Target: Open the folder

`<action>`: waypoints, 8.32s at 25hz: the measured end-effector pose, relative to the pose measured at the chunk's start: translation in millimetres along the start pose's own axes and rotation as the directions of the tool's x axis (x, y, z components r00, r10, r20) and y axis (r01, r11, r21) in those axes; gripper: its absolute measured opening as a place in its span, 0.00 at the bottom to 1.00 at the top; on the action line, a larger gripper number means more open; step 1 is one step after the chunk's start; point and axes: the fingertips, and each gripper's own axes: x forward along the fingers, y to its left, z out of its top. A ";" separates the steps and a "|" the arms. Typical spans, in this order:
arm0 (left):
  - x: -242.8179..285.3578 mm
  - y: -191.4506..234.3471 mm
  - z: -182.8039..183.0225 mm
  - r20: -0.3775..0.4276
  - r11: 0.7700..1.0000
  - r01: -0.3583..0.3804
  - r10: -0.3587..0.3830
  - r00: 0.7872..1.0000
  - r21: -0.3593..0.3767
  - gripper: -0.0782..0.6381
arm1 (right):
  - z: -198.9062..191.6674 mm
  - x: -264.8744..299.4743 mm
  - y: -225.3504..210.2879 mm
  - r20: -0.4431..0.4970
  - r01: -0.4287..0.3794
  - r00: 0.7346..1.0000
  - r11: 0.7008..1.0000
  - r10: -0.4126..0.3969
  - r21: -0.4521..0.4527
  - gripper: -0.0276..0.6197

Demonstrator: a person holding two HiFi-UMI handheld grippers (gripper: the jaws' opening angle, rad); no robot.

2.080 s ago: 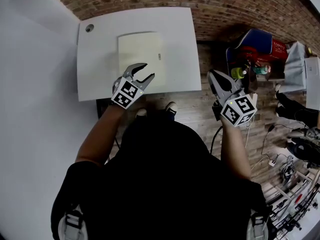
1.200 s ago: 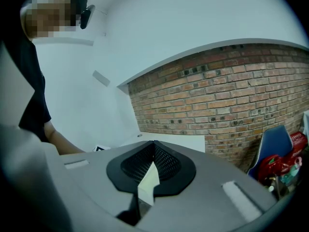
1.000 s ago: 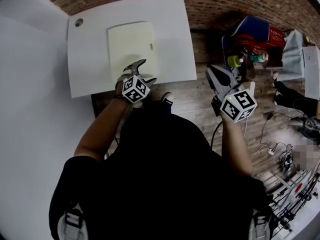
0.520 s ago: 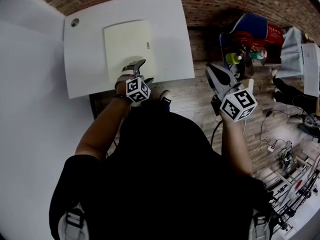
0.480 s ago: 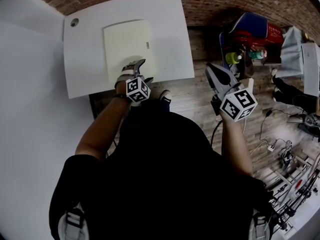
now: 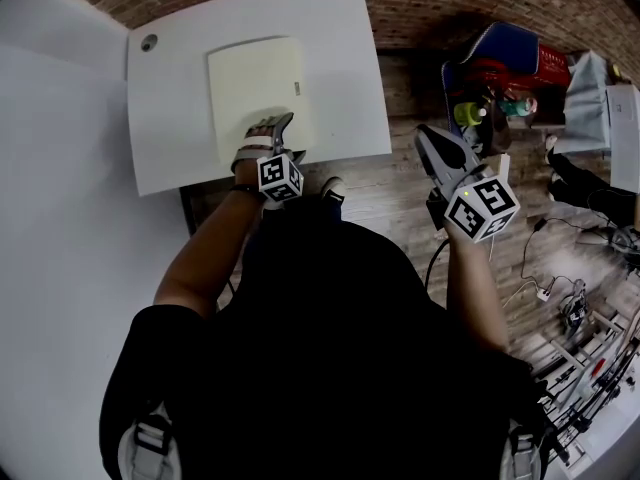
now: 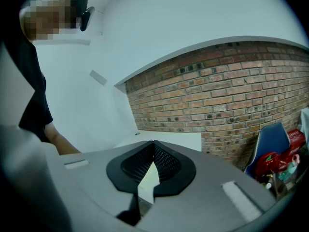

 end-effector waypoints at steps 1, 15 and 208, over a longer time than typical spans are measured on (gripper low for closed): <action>-0.3 0.7 0.0 0.004 1.000 -0.010 0.010 1.000 0.003 0.69 | -0.3 0.0 0.5 0.001 -0.001 1.000 1.000 0.001 0.000 0.05; -19.2 -1.4 5.9 0.068 0.997 -0.082 0.082 0.994 0.006 0.43 | -4.1 2.7 11.1 -0.005 -0.033 0.999 0.999 0.033 -0.009 0.05; -230.8 21.6 -444.8 -0.314 -0.446 -0.095 0.450 0.836 -0.890 0.13 | -17.1 199.0 136.4 -0.209 -0.272 0.944 0.961 0.256 -0.052 0.05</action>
